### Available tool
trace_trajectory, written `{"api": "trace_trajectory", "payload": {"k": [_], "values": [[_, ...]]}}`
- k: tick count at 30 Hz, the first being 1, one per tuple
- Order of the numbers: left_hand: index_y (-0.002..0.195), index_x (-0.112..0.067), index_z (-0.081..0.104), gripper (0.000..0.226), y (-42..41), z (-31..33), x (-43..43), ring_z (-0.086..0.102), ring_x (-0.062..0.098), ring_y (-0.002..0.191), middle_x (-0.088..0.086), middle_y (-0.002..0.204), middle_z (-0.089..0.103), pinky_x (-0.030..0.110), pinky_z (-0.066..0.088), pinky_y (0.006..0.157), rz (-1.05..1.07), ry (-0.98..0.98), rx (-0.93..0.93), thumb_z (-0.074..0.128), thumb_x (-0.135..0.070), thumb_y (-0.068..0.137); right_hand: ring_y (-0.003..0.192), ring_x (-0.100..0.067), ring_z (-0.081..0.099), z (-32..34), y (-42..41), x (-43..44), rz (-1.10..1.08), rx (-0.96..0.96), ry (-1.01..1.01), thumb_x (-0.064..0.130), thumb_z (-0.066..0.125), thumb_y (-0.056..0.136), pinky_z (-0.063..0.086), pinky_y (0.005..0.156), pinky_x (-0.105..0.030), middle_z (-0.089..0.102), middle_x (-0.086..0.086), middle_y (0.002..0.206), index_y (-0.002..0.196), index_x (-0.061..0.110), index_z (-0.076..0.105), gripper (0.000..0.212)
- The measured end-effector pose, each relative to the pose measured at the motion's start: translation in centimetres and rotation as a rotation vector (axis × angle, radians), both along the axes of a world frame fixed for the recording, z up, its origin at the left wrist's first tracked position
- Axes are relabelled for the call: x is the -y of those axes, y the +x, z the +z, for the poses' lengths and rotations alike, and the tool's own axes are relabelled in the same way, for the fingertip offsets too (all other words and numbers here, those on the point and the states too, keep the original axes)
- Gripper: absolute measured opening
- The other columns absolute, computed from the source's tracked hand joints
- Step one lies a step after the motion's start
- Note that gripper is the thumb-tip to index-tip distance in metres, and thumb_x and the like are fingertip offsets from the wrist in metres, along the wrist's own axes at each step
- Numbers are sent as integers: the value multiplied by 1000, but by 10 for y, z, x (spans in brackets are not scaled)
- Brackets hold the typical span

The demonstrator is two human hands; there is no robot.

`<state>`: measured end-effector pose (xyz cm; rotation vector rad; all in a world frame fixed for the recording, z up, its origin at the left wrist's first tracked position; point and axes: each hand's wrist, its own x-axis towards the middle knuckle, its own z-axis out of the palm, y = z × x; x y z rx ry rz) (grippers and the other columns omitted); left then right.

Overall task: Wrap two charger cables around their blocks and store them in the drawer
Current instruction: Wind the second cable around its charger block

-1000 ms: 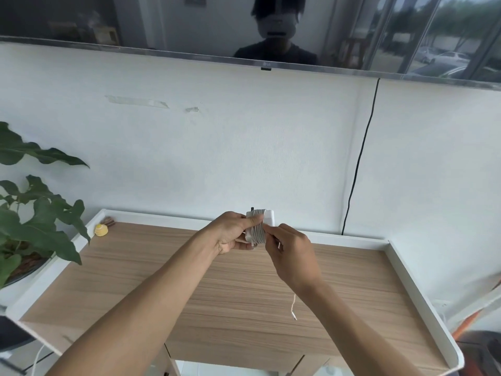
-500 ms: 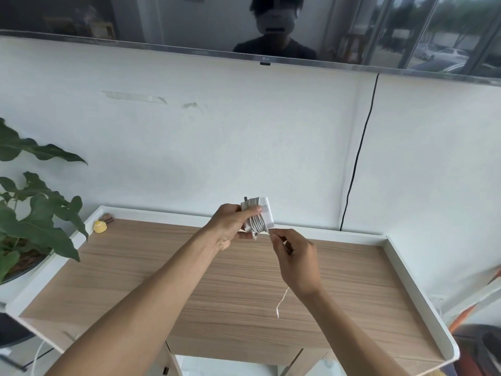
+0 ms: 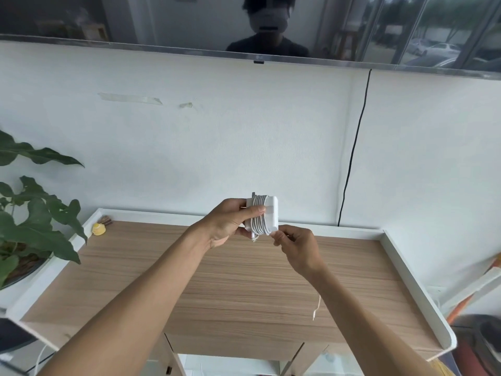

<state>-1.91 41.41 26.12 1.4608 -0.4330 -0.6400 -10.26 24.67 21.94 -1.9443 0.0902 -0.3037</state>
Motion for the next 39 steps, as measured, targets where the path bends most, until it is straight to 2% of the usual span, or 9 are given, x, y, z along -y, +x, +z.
{"api": "trace_trajectory", "payload": {"k": [4,7,13,16,22,26,29,33,39], "values": [[115,2,62,50,-1,4,-11,60,33,86,25,97,63,30,55,60,-150,144,45,70,-30,78,51,0,47,17,10,18,151,-141,-240,12,60,88,39,56,-18,58,13,53,65,26,67,27],[118,1,60,43,-5,1,-14,63,33,87,25,100,66,32,57,61,-238,267,116,71,-23,84,45,0,41,37,19,20,263,-272,-426,8,56,82,36,53,-21,54,14,48,59,23,62,28],[111,-9,65,28,-8,-1,-25,71,23,81,17,97,71,31,57,60,-284,379,148,71,-20,86,44,-8,34,59,22,26,418,-450,-230,13,57,91,30,45,-19,46,11,47,49,23,64,44],[111,-7,63,29,-10,-5,-25,70,24,82,15,98,70,34,59,62,-280,417,175,71,-20,86,43,-7,38,62,24,17,385,-448,-360,20,63,89,32,44,-18,51,9,50,55,21,65,33],[110,-6,61,37,-3,-10,-25,71,28,81,16,99,69,37,59,60,-92,419,281,76,-25,82,54,-16,46,57,27,-3,146,-297,-539,19,53,89,38,51,-25,63,-7,65,78,7,71,25],[100,0,63,36,1,-16,-20,71,32,81,20,97,68,37,60,57,116,441,328,75,-29,82,51,-19,32,52,17,-17,53,-95,-589,11,45,90,30,50,-30,47,-10,54,63,1,53,31],[98,6,62,43,3,-19,-16,72,26,73,19,91,70,33,58,55,208,385,274,75,-31,82,50,-18,34,43,10,-30,53,36,-650,12,45,90,30,49,-31,41,1,51,57,12,48,33],[98,5,65,36,6,-17,-14,70,19,68,12,83,70,30,56,54,212,317,166,74,-27,84,56,-22,39,32,7,-33,20,135,-697,16,46,91,31,50,-32,40,6,57,65,13,50,27],[92,-1,67,27,4,-13,-6,71,18,64,9,74,72,30,57,55,218,217,-22,71,-27,86,57,-27,48,23,-2,-29,-13,247,-777,16,48,93,39,49,-36,52,-3,69,79,9,59,19]]}}
